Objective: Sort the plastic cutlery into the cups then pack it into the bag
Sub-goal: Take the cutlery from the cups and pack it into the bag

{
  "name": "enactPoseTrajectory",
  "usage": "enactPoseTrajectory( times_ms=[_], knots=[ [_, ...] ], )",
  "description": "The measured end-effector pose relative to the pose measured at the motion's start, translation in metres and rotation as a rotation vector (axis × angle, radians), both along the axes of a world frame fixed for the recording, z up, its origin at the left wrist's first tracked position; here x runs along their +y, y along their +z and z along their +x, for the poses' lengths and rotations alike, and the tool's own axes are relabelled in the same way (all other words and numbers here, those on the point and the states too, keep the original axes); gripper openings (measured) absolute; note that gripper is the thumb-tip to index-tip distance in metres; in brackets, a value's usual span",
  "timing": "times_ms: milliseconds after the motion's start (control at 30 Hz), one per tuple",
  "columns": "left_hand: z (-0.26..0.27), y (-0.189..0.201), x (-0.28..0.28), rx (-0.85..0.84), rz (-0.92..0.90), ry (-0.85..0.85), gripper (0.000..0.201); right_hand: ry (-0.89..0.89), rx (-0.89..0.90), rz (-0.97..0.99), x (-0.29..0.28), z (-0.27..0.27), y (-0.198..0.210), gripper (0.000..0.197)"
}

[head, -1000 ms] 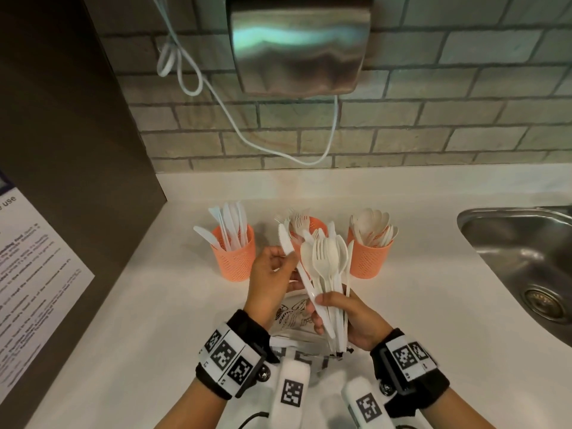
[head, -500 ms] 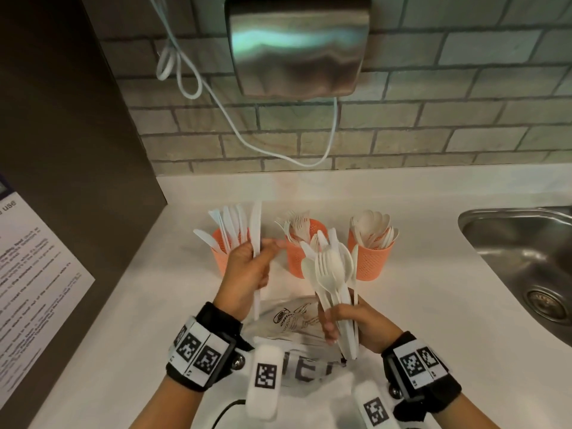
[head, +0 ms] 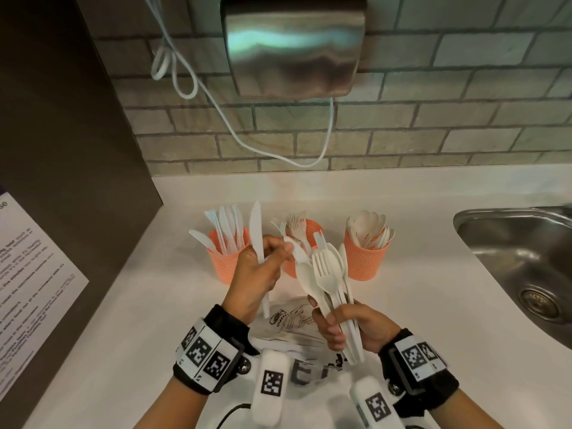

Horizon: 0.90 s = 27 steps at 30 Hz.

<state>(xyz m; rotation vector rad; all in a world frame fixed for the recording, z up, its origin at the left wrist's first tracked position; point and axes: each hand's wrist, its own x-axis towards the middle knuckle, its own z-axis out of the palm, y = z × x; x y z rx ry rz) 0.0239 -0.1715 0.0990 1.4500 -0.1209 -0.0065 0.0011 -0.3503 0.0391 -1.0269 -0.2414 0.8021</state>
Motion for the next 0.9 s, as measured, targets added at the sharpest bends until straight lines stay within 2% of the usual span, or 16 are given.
enactPoseTrajectory(
  times_ms=[100, 233, 367, 433, 600, 800, 900],
  knots=[
    [0.009, 0.004, 0.003, -0.018, -0.024, 0.089, 0.022, -0.029, -0.012, -0.014, -0.001, -0.001, 0.0, 0.031],
    [-0.001, 0.002, -0.007, -0.012, 0.079, -0.009, 0.027, -0.052, -0.03, -0.023, 0.001, 0.0, 0.002, 0.03],
    [-0.011, -0.004, -0.016, -0.03, 0.074, -0.013, 0.013, -0.083, -0.047, -0.06, 0.001, -0.002, 0.0, 0.03],
    [-0.009, -0.005, -0.016, -0.056, 0.076, 0.031, 0.016, -0.11, -0.053, -0.081, 0.001, -0.004, 0.0, 0.031],
    [0.009, 0.004, -0.011, -0.08, 0.003, 0.163, 0.031, -0.16, -0.072, -0.115, 0.002, -0.005, 0.002, 0.038],
    [0.03, 0.021, 0.011, -0.132, -0.221, 0.388, 0.032, -0.169, -0.159, -0.216, 0.0, -0.01, -0.001, 0.023],
    [0.036, 0.025, 0.026, -0.032, -0.263, 0.331, 0.026, -0.119, -0.114, -0.118, -0.005, -0.014, -0.001, 0.017]
  ],
)
